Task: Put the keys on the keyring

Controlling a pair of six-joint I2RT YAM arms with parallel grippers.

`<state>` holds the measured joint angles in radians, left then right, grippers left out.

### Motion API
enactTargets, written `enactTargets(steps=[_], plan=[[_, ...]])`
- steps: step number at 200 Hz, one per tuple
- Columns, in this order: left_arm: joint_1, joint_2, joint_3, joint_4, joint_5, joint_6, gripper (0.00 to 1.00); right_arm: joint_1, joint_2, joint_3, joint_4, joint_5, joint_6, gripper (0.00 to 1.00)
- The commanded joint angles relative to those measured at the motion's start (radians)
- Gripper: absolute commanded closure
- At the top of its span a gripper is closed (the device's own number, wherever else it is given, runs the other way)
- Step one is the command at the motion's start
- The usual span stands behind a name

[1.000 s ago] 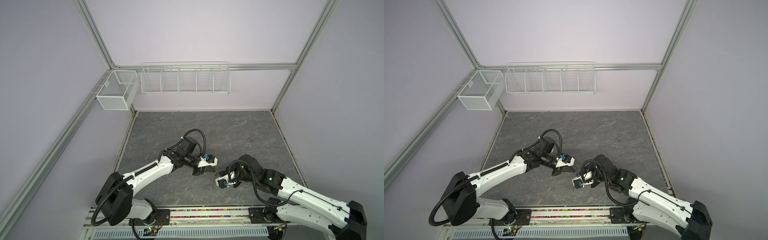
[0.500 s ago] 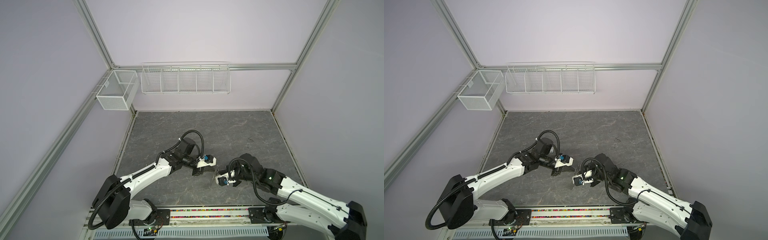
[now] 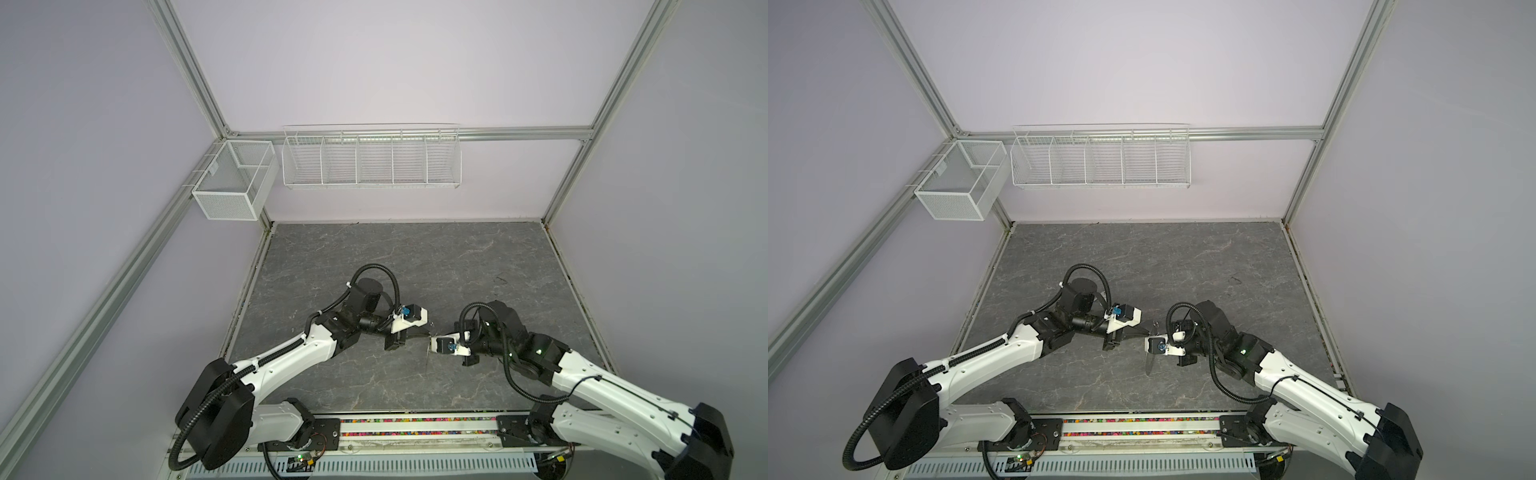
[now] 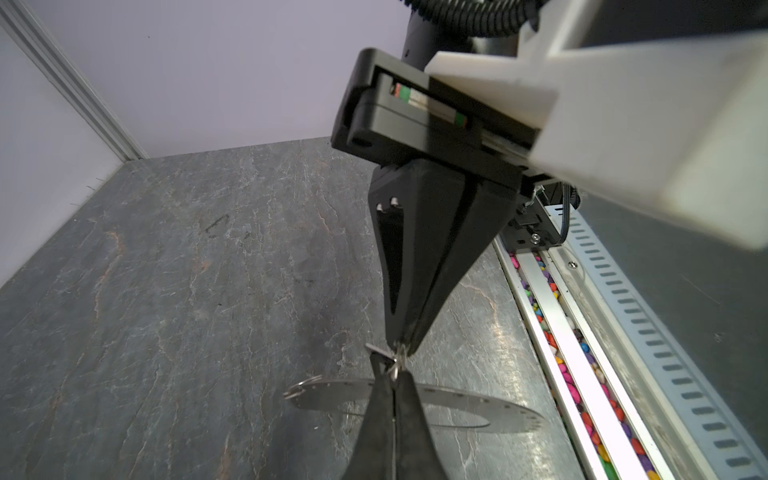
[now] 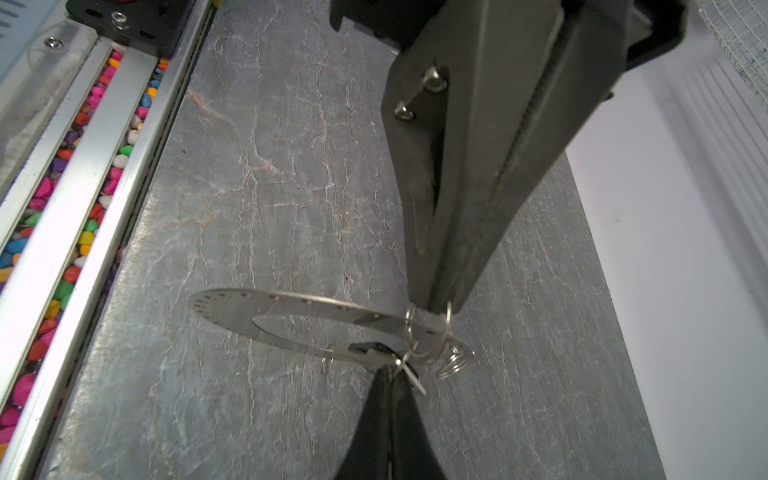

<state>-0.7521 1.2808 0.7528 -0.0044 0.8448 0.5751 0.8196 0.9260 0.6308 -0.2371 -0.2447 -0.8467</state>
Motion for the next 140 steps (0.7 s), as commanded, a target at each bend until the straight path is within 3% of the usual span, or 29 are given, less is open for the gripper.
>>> enactTargets(steps=[1,46,83,106,140], plan=[[0.013,-0.024,-0.003,0.063,0.008,-0.025,1.0,-0.005,-0.02,-0.003,-0.031,-0.055,-0.043,0.93],[0.016,-0.027,-0.011,0.075,0.009,-0.028,1.0,-0.021,-0.017,0.009,-0.028,-0.026,-0.016,0.91],[0.017,-0.03,-0.015,0.093,0.006,-0.031,1.0,-0.048,-0.021,0.014,-0.031,0.011,0.062,0.77],[0.02,-0.03,-0.015,0.111,0.001,-0.039,1.0,-0.069,-0.04,0.018,-0.013,0.018,0.139,0.69],[0.026,-0.04,-0.039,0.195,-0.02,-0.073,1.0,-0.094,-0.071,0.05,0.015,-0.021,0.291,0.68]])
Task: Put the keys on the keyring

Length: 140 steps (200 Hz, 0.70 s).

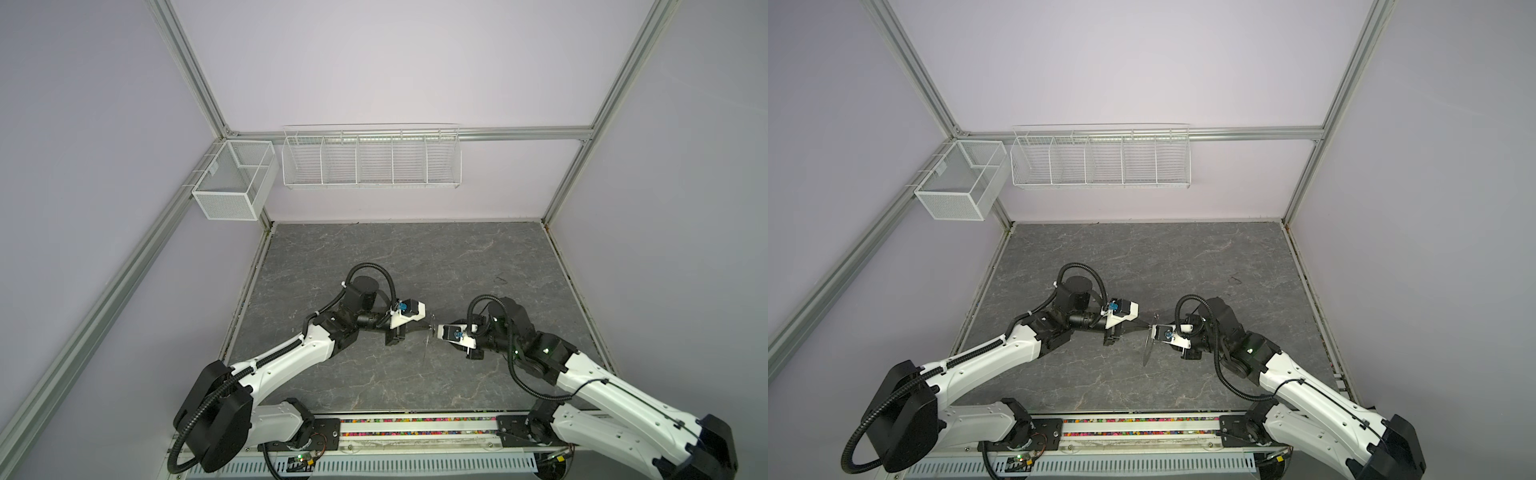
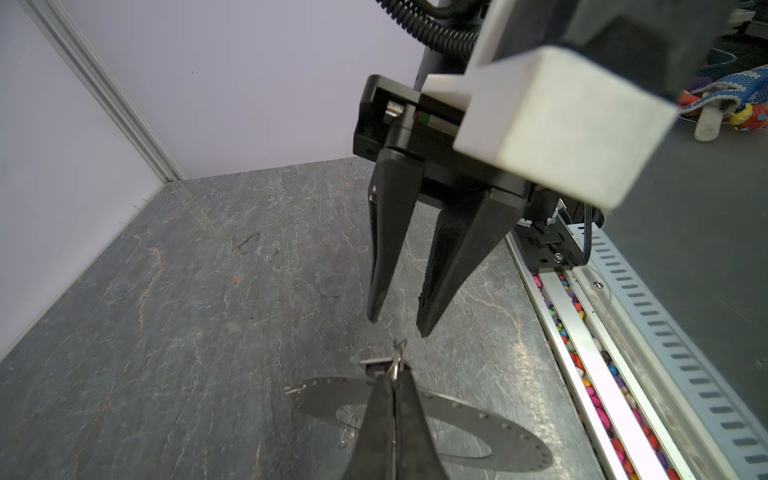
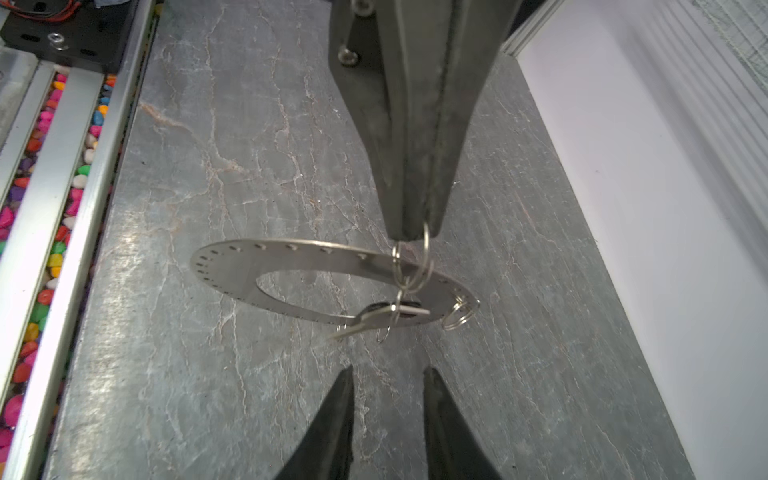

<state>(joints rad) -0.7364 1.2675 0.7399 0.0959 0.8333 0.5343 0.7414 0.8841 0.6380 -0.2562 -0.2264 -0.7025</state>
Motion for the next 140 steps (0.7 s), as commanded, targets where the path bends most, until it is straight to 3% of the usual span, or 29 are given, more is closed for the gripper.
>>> enactTargets(steps=[1,22,64,140], plan=[[0.011,-0.026,-0.027,0.098,-0.01,-0.033,1.0,-0.016,-0.029,0.044,0.034,-0.043,0.15,0.68],[0.012,-0.029,-0.043,0.16,-0.036,-0.047,1.0,-0.021,-0.028,0.063,0.036,-0.114,0.218,0.69],[0.015,-0.032,-0.057,0.221,-0.048,-0.068,1.0,-0.023,0.007,0.071,0.085,-0.15,0.318,0.7],[0.015,-0.037,-0.074,0.254,-0.033,-0.085,1.0,-0.024,0.073,0.074,0.169,-0.117,0.412,0.69]])
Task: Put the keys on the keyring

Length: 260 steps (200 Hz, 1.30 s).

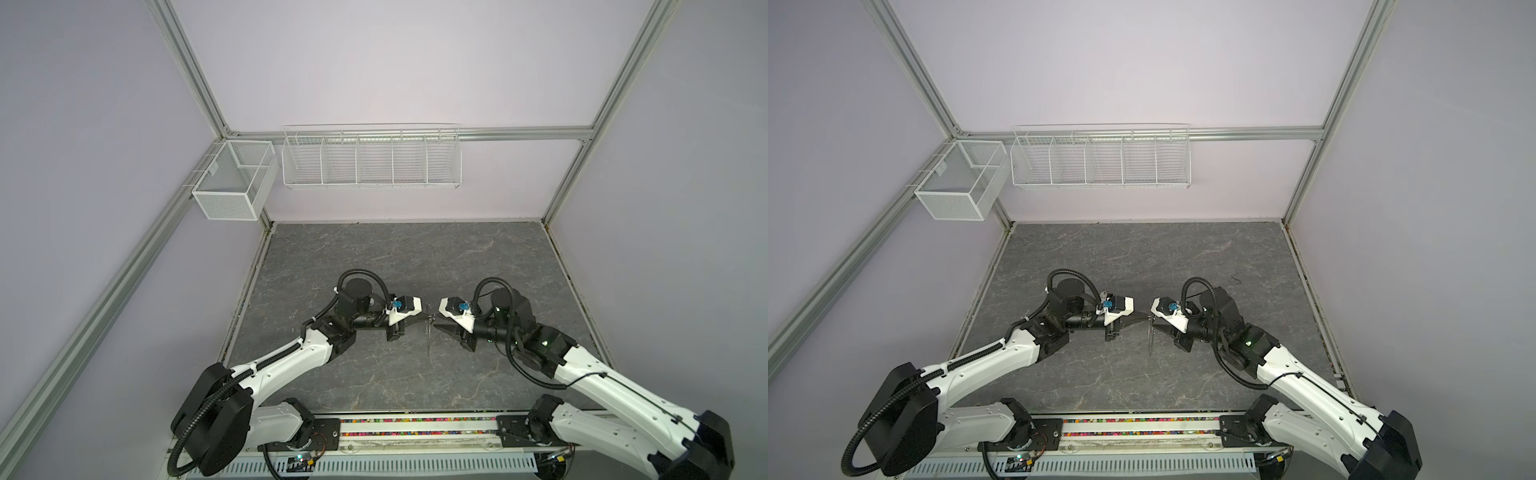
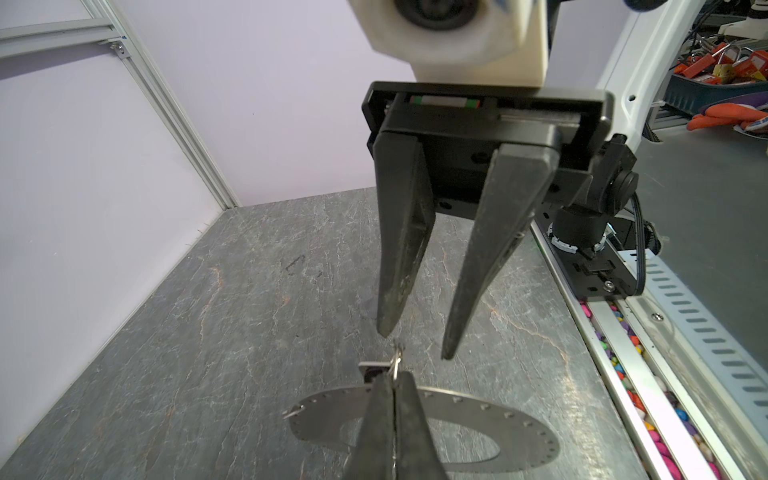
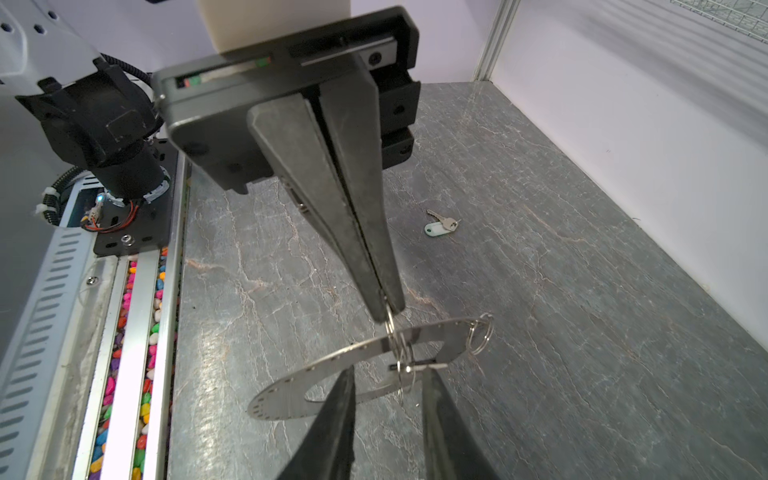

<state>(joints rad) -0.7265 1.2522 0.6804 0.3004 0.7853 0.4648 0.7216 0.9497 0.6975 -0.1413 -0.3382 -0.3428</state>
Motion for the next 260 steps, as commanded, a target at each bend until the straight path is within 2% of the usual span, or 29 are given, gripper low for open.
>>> enactTargets(steps=[1,41,198,242,260], plan=[[0.006,-0.022,-0.014,0.049,0.015,-0.016,1.0,-0.005,0.008,0.013,0.055,-0.004,0.054,0.69],[0.006,-0.021,-0.015,0.054,0.022,-0.019,1.0,-0.005,0.008,0.005,0.066,0.02,0.057,0.72],[0.006,-0.002,-0.006,0.057,0.031,-0.015,1.0,-0.003,0.022,0.017,0.049,-0.01,0.002,0.92],[0.006,0.005,0.005,0.026,0.011,0.012,1.0,-0.002,0.023,0.033,0.008,-0.004,-0.02,0.93],[0.006,-0.01,0.022,-0.035,-0.051,0.053,0.84,-0.001,0.03,0.051,-0.04,0.019,-0.033,0.93]])
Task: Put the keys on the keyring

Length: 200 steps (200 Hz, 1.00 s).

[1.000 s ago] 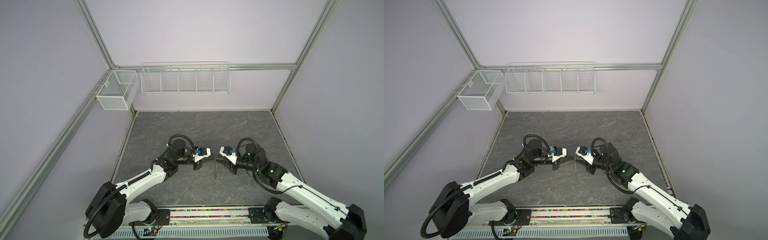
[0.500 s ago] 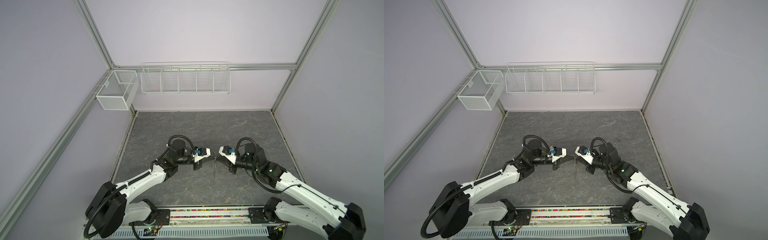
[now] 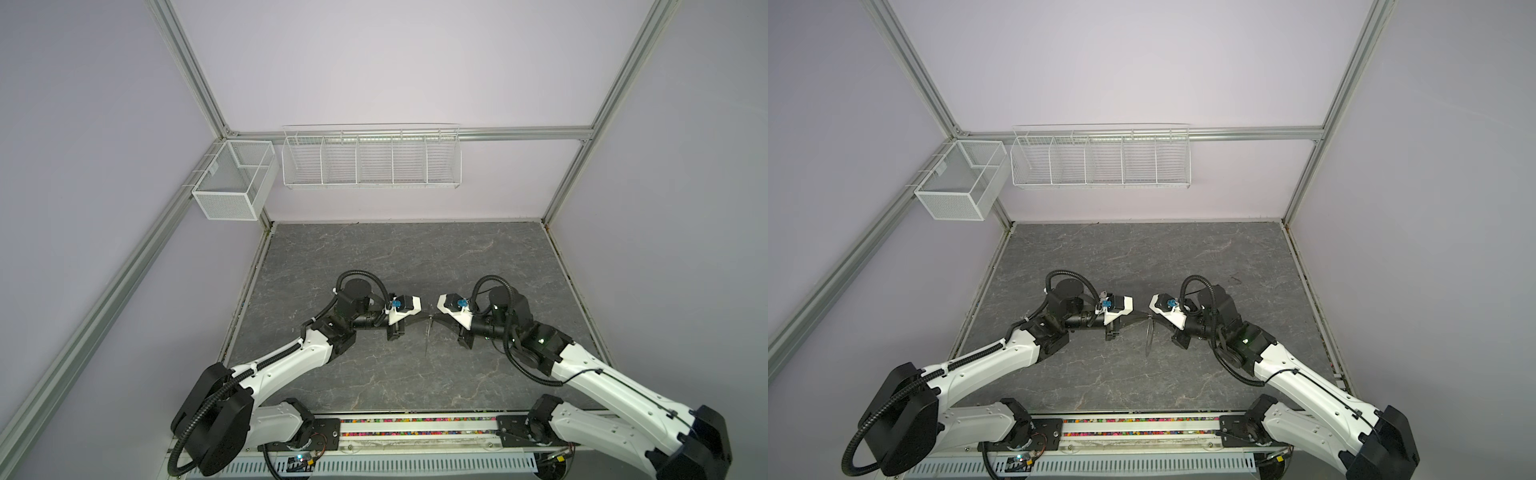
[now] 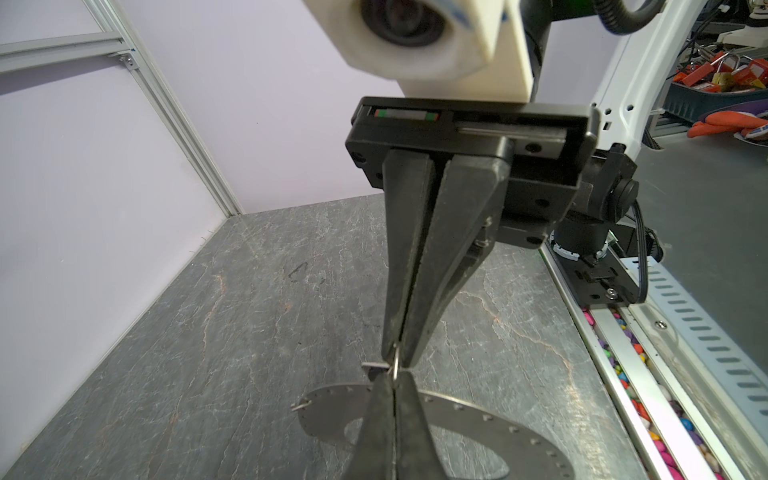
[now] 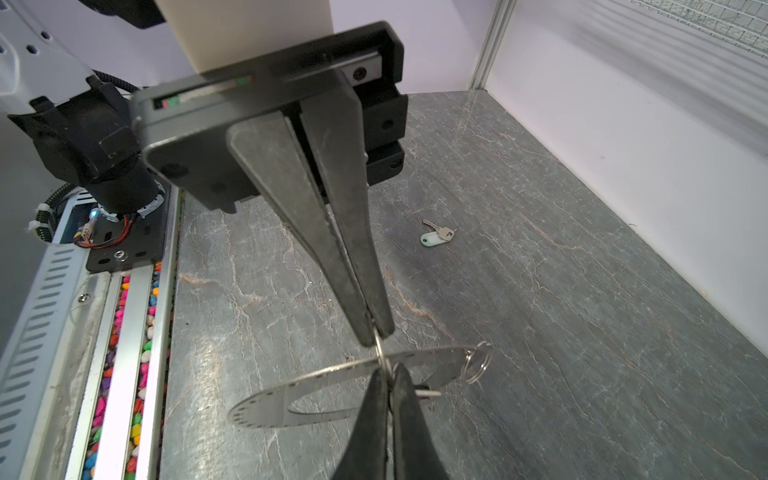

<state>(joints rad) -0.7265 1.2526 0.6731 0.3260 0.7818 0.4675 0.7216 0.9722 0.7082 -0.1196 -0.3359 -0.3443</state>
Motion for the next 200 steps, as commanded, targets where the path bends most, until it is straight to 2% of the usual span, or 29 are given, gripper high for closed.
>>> enactTargets(steps=[1,11,33,50,66,97,139,200], plan=[[0.006,-0.013,0.031,-0.067,-0.052,0.054,0.84,-0.001,0.008,0.042,-0.066,0.018,-0.032,0.93],[0.006,-0.033,0.045,-0.131,-0.108,0.106,0.8,0.001,0.012,0.056,-0.099,0.035,-0.036,0.93],[0.004,-0.086,0.046,-0.23,-0.252,0.24,0.78,0.001,0.031,0.097,-0.195,0.049,-0.038,0.93],[0.005,-0.13,0.034,-0.249,-0.34,0.283,0.79,0.003,0.054,0.138,-0.277,0.057,-0.029,0.93],[0.002,-0.151,0.03,-0.253,-0.376,0.314,0.78,0.007,0.074,0.165,-0.33,0.066,-0.027,0.93],[-0.061,-0.159,0.019,-0.232,-0.534,0.441,0.79,0.007,0.108,0.203,-0.366,0.074,-0.028,0.93],[-0.098,-0.146,0.04,-0.223,-0.534,0.463,0.8,0.007,0.157,0.248,-0.406,0.062,-0.027,0.93],[-0.128,-0.115,0.082,-0.292,-0.437,0.496,0.8,0.007,0.208,0.286,-0.439,0.053,-0.034,0.93]])
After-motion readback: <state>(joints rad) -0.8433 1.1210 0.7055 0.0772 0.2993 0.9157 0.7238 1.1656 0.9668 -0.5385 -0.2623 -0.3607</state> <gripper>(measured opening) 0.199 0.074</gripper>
